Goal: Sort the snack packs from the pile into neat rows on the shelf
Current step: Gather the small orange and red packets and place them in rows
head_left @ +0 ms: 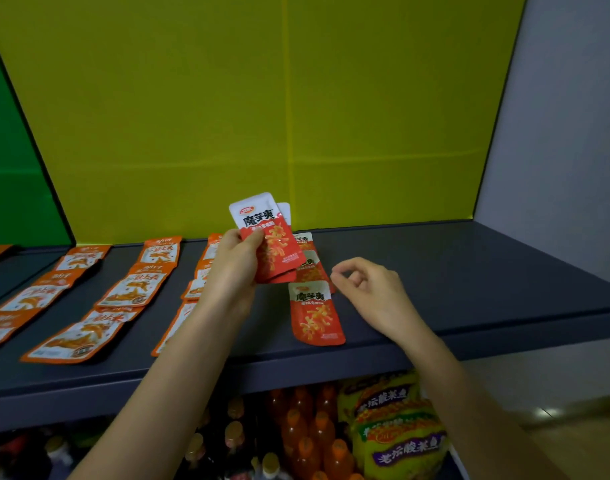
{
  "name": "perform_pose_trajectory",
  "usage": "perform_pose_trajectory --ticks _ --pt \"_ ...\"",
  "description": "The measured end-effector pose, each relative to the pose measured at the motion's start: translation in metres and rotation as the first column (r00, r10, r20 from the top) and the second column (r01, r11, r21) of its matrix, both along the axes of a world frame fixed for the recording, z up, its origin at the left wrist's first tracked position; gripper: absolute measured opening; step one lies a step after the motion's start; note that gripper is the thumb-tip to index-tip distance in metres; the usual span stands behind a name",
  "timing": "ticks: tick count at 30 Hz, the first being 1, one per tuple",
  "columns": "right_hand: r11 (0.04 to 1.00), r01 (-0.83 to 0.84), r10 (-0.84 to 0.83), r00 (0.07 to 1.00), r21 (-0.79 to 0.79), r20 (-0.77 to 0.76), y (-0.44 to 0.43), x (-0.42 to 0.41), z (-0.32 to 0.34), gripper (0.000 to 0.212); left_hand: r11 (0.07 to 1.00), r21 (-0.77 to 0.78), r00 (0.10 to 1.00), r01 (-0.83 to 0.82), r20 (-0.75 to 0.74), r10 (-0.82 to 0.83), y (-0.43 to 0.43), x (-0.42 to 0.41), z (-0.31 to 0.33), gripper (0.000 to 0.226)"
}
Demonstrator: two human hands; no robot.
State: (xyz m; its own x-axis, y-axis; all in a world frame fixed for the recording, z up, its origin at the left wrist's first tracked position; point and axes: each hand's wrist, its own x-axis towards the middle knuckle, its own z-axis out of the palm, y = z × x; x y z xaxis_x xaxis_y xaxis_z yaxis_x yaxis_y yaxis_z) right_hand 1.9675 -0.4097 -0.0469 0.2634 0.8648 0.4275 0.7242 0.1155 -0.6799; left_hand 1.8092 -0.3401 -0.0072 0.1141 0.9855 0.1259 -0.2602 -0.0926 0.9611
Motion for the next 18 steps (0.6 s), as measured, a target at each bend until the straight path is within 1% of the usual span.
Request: perform_pose_trajectory --ticks 3,5,7,10,12,14,15,16,18 --pt "0.993 -0.082 0.095 0.983 0.090 -0.159 0.003 0.016 0.017 0.029 0.998 0.039 0.998 0.040 -0.055 -0.038 0.000 0.027 0.001 0.012" --pt "0.987 -0.125 0.146 0.958 0.101 -0.246 0.009 0.028 0.031 0.032 0.997 0.030 0.993 0.071 -0.101 -0.068 0.002 0.048 0.003 0.015" --pt "0.986 -0.158 0.168 0.941 0.059 -0.294 0.020 0.041 0.041 0.030 0.994 0.002 0.986 0.109 -0.127 -0.108 0.005 0.070 0.005 0.022" --pt "0.989 -0.146 0.143 0.932 0.018 -0.333 0.037 0.062 0.044 0.019 0.993 -0.044 0.982 0.110 -0.152 -0.115 0.012 0.102 0.005 0.028" --pt "0.990 -0.142 0.127 0.923 -0.015 -0.364 0.047 0.078 0.041 0.022 0.992 -0.075 0.984 0.103 -0.135 -0.112 0.016 0.119 0.005 0.026" --pt "0.983 -0.170 0.130 0.913 -0.071 -0.386 0.053 0.095 0.040 0.022 0.983 -0.132 0.980 0.131 -0.136 -0.149 0.019 0.131 0.006 0.017" --pt "0.977 -0.189 0.137 0.906 -0.093 -0.400 0.055 0.103 0.040 0.020 0.976 -0.167 0.974 0.142 -0.154 -0.169 0.019 0.134 0.006 0.017" --pt "0.974 -0.200 0.140 0.897 -0.103 -0.420 0.057 0.112 0.040 0.018 0.971 -0.190 0.969 0.143 -0.175 -0.177 0.020 0.136 0.005 0.022" --pt "0.976 -0.191 0.123 0.882 -0.107 -0.455 0.063 0.131 0.040 0.016 0.971 -0.202 0.942 0.127 -0.283 -0.182 0.024 0.140 -0.001 0.030"
